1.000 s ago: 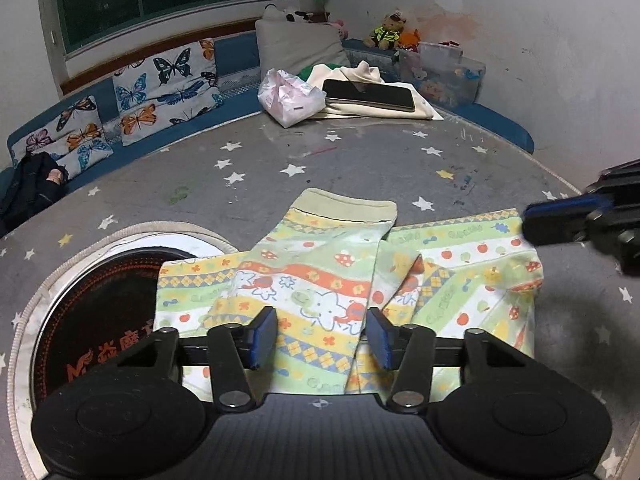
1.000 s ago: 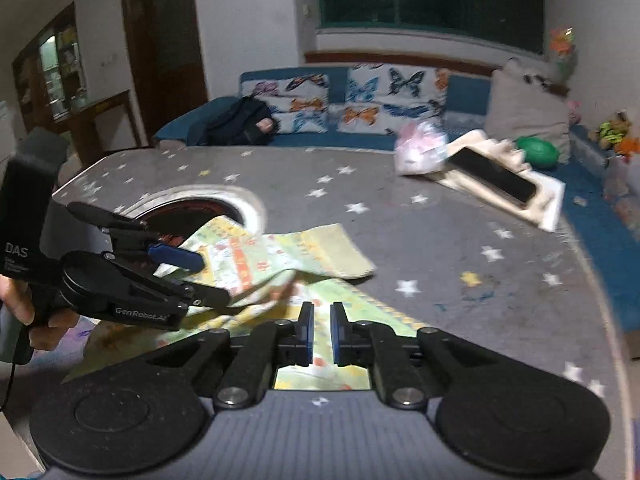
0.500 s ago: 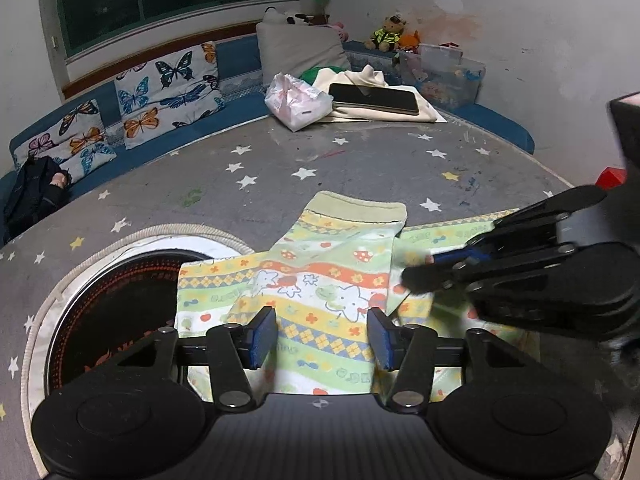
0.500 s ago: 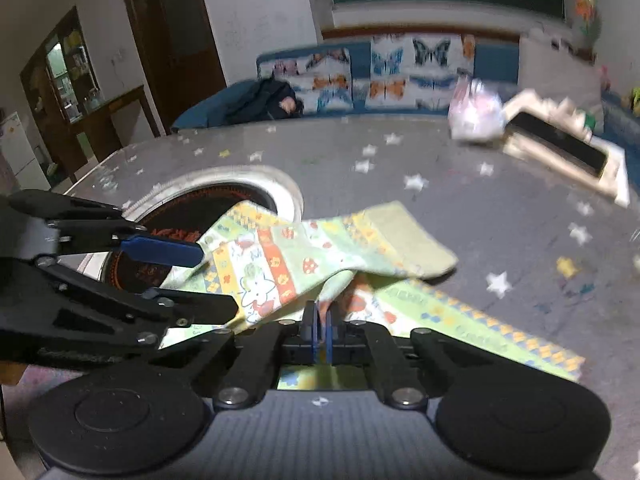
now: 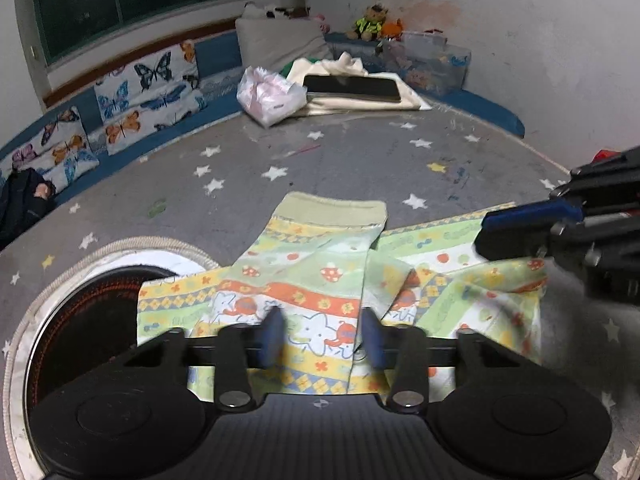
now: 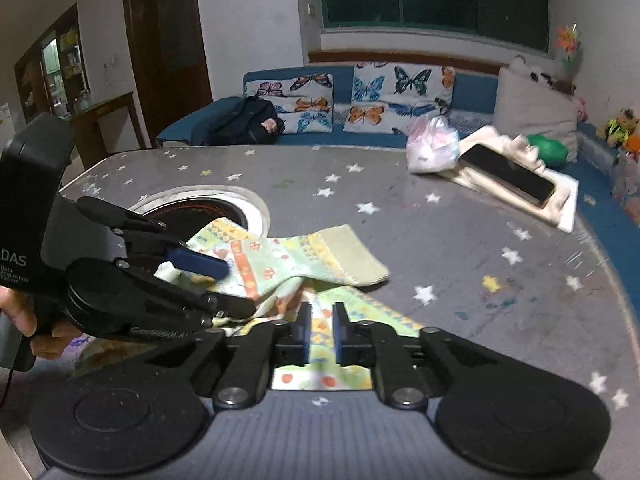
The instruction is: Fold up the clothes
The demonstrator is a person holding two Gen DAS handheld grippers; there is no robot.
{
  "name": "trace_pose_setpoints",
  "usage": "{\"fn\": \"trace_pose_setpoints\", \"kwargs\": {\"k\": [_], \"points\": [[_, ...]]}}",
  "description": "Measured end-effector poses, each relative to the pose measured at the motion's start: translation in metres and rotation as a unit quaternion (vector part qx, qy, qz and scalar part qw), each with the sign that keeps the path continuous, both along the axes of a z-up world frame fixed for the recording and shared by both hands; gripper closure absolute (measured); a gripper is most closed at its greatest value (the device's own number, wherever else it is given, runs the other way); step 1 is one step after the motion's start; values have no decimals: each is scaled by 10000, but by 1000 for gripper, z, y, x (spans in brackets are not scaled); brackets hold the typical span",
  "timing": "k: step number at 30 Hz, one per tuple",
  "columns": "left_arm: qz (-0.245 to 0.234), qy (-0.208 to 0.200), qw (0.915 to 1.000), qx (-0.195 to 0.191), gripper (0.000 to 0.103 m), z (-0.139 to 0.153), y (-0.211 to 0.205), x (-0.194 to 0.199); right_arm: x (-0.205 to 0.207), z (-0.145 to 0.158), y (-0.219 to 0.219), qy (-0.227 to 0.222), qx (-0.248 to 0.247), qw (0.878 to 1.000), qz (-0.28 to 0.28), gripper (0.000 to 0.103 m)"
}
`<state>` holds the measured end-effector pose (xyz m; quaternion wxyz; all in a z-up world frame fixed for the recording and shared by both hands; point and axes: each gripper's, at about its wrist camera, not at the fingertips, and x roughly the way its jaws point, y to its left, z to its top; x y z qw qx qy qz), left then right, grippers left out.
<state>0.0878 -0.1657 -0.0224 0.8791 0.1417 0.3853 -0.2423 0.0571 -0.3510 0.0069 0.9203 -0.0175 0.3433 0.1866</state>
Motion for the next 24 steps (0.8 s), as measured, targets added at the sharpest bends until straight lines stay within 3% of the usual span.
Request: {"fn": "trace_pose_setpoints", "kwargs": {"k": [3, 4, 6, 8, 10, 16, 24], "points": [[-43, 19, 10000, -1, 71, -1, 3, 2, 8, -9, 9, 68, 90, 9999, 55, 81], [-132, 1, 9999, -80, 70, 1, 4, 0, 9, -10, 11, 71, 96, 9999, 63, 79], [-265, -73, 9995, -173, 57, 4, 3, -6, 13, -13, 16, 111, 144, 9998, 115, 78], [-321, -259, 9991, -19, 57, 5, -2, -8, 15, -15, 18, 146, 136, 9997, 127, 76], [-317, -199, 9993, 25, 58, 0, -6, -3, 18, -18, 18, 175, 106, 9997, 90, 76], [-291, -63, 9995, -64, 96, -8, -5, 8, 19, -19, 14, 194, 91, 9998, 49, 70], [423, -234, 9978, -452, 101, 11, 34, 5, 20, -21, 19, 181, 29, 9998, 78, 60]]}}
